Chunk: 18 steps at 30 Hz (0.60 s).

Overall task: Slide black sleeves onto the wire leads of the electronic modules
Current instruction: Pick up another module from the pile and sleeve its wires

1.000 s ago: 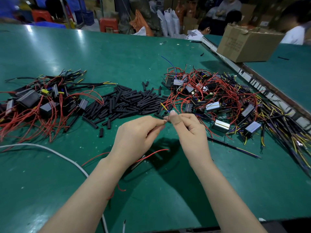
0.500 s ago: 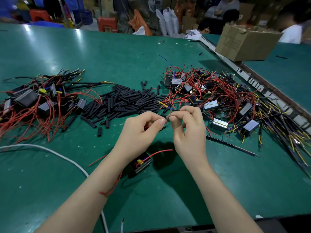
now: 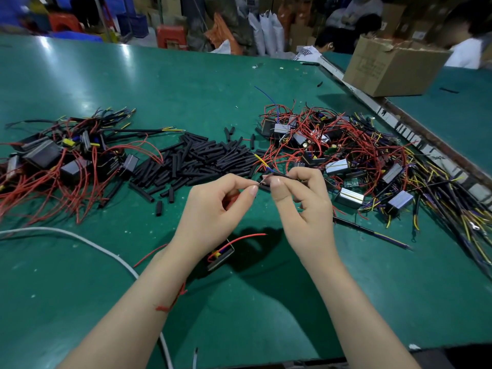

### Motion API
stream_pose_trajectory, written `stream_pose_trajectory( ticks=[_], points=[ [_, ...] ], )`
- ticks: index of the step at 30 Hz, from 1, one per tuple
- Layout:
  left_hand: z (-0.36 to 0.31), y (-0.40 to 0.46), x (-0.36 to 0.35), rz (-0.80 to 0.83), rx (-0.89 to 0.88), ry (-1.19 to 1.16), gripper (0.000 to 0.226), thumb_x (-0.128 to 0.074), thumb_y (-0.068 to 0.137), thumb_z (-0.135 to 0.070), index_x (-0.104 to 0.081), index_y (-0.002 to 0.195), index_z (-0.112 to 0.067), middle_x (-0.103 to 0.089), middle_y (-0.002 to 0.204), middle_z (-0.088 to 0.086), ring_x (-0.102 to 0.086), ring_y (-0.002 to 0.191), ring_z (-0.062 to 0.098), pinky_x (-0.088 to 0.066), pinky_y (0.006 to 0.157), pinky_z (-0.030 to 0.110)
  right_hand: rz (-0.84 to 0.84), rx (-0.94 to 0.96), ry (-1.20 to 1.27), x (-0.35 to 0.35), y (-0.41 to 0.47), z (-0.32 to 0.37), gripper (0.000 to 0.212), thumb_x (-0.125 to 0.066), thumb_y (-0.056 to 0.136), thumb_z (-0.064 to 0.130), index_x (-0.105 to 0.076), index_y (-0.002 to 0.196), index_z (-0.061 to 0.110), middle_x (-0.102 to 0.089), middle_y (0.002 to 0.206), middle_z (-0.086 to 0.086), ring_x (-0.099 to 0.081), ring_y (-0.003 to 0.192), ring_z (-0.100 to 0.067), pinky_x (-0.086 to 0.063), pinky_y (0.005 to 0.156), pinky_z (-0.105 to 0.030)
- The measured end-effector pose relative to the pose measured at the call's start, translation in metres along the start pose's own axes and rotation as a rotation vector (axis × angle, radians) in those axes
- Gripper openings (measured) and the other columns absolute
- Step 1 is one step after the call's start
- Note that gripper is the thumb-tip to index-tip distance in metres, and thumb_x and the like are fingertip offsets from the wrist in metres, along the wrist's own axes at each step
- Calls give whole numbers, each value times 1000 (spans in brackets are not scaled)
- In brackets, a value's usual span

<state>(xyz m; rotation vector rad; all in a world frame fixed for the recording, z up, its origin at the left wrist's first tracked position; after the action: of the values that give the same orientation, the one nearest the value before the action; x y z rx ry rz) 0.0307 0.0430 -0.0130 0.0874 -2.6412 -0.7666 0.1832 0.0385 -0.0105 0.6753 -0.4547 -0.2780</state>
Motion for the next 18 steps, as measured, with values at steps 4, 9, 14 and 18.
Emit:
stream_pose_trajectory(
  ticks=[4,9,14,18],
  points=[
    [-7,-1,2,-35,-85,64,11,-61,86,-22,-64,87,-33,-46,50,-1,-34,48,6,-28,49,15,27,-46,73,0,0,3,11,-64,86,20,-68,94,27,-48,94,5,-51,94,-10,-38,88,-20],
    [-11,-2,3,-61,-130,125,12,-62,87,-22,-72,91,-17,-49,53,-6,-36,49,4,-31,50,16,36,-71,85,1,0,4,9,-64,86,21,-68,91,27,-47,94,7,-51,95,-11,-37,89,-19],
    [-14,-4,3,-74,-186,156,20,-57,88,-26,-73,93,-14,-49,57,-12,-36,50,-2,-32,53,16,48,-78,68,0,-2,3,8,-63,85,17,-71,88,16,-46,95,8,-50,95,-11,-37,88,-21],
    [-19,-5,3,-100,-226,177,19,-57,88,-22,-72,92,-11,-53,65,-15,-39,54,-1,-34,55,12,38,-60,-12,-2,-4,2,12,-62,86,17,-72,89,11,-45,96,12,-49,92,-14,-34,79,-23]
  ],
)
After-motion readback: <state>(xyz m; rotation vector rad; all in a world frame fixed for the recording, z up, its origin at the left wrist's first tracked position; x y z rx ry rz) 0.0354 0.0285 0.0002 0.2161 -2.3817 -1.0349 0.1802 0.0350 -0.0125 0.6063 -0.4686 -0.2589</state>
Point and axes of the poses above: each hand's wrist, its own y-axis towards the middle knuckle, its own x-axis out of the back of the hand, z = x × y, the point moved 6 cm from there along y, towards the middle knuckle
